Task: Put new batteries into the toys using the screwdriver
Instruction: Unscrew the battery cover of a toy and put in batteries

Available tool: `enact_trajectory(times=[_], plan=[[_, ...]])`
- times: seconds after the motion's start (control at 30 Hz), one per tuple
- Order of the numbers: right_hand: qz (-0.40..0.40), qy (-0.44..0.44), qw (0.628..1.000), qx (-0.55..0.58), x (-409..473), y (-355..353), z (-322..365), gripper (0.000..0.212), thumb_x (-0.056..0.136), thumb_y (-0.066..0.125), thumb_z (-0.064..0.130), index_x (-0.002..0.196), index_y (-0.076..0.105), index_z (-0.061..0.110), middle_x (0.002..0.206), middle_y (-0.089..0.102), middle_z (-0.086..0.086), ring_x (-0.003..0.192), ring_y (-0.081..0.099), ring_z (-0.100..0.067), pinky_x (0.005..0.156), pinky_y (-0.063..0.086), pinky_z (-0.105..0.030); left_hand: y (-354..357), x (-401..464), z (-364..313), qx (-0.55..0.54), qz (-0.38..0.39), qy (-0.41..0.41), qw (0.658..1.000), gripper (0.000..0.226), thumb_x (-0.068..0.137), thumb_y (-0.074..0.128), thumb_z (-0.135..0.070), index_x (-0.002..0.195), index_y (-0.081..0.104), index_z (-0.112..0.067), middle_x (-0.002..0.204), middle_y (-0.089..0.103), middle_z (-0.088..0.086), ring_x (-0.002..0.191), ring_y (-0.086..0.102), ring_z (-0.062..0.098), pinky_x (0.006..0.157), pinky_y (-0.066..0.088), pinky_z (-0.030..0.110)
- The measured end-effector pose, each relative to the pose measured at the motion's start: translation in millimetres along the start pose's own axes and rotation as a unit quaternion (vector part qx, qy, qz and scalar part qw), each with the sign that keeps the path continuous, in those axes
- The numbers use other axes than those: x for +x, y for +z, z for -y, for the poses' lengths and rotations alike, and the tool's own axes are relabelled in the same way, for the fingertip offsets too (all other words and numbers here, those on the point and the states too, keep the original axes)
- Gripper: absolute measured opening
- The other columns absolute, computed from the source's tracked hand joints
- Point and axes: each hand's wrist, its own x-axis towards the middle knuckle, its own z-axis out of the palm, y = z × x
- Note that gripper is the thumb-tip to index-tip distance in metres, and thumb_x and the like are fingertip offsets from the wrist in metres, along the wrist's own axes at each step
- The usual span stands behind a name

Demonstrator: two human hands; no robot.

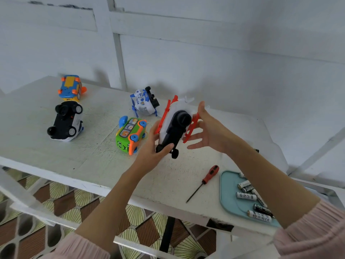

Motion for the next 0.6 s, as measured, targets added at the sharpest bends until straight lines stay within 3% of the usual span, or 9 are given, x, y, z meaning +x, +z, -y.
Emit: enact_trajectory(times=[0.1,0.2,0.27,0.33,0.43,0.5,0.6], plan=[[-0.001,0.025,0.999,-0.026,1.0,-0.2,0.6,0.076,0.083,0.021,0.07,0.133,0.039,0.016,0.119,0.054,-0.016,0.095,0.064,-0.037,0.08,0.053,-0.053,-2.9,2.8,5.9,0.042,0.019,0.016,0.999,0.074,0.088,0.065,-0.013,0.141,0.017,-0.032,0.124,0.037,-0.023,0.106,0.043,-0.015,0.08,0.042,0.002],[-0.006,0.063,0.997,-0.038,1.5,3.6,-3.5,0.075,0.082,0.021,0.072,0.139,0.024,0.023,0.135,0.04,-0.019,0.112,0.053,-0.043,0.085,0.048,-0.056,-7.9,8.6,11.8,0.103,0.037,0.035,0.993,0.083,0.081,0.073,-0.011,0.143,0.02,-0.026,0.134,0.039,-0.009,0.124,0.042,0.007,0.101,0.043,0.028],[-0.001,0.087,0.996,-0.014,0.5,7.3,-9.2,0.07,0.084,0.025,0.07,0.138,0.02,0.026,0.136,0.038,-0.021,0.115,0.049,-0.047,0.083,0.046,-0.057,-10.0,12.5,16.0,0.121,0.048,0.041,0.991,0.085,0.079,0.074,-0.007,0.144,0.02,-0.019,0.136,0.042,-0.003,0.127,0.043,0.013,0.105,0.04,0.036],[0.001,0.092,0.995,0.044,-0.4,10.0,-13.0,0.07,0.084,0.031,0.067,0.136,0.026,0.021,0.128,0.045,-0.02,0.103,0.058,-0.046,0.076,0.052,-0.054,-10.8,16.0,18.8,0.13,0.052,0.034,0.99,0.088,0.077,0.076,-0.006,0.144,0.02,-0.019,0.137,0.043,-0.001,0.128,0.044,0.016,0.106,0.041,0.039],[-0.033,0.078,0.987,0.139,-0.2,13.3,-17.3,0.054,0.088,0.041,0.058,0.122,0.047,0.016,0.111,0.053,-0.019,0.092,0.063,-0.039,0.075,0.054,-0.054,-8.8,20.5,23.5,0.167,0.039,0.045,0.984,0.092,0.076,0.078,-0.009,0.14,0.018,-0.037,0.142,0.041,0.003,0.131,0.041,0.02,0.108,0.038,0.039],[-0.057,0.062,0.983,0.166,1.4,15.5,-24.7,0.05,0.09,0.048,0.051,0.122,0.046,0.013,0.115,0.051,-0.018,0.094,0.062,-0.036,0.076,0.054,-0.056,-6.1,22.2,25.5,0.209,0.023,0.046,0.977,0.093,0.077,0.077,-0.011,0.138,0.015,-0.044,0.144,0.039,0.007,0.133,0.037,0.023,0.11,0.034,0.041],[-0.07,0.033,0.984,0.162,2.0,20.5,-37.8,0.045,0.09,0.054,0.041,0.12,0.038,0.011,0.119,0.048,-0.014,0.094,0.064,-0.035,0.074,0.055,-0.053,-1.9,20.3,31.5,0.23,0.004,0.049,0.972,0.083,0.083,0.071,-0.013,0.14,0.016,-0.039,0.139,0.041,0.01,0.127,0.034,0.023,0.107,0.03,0.037]])
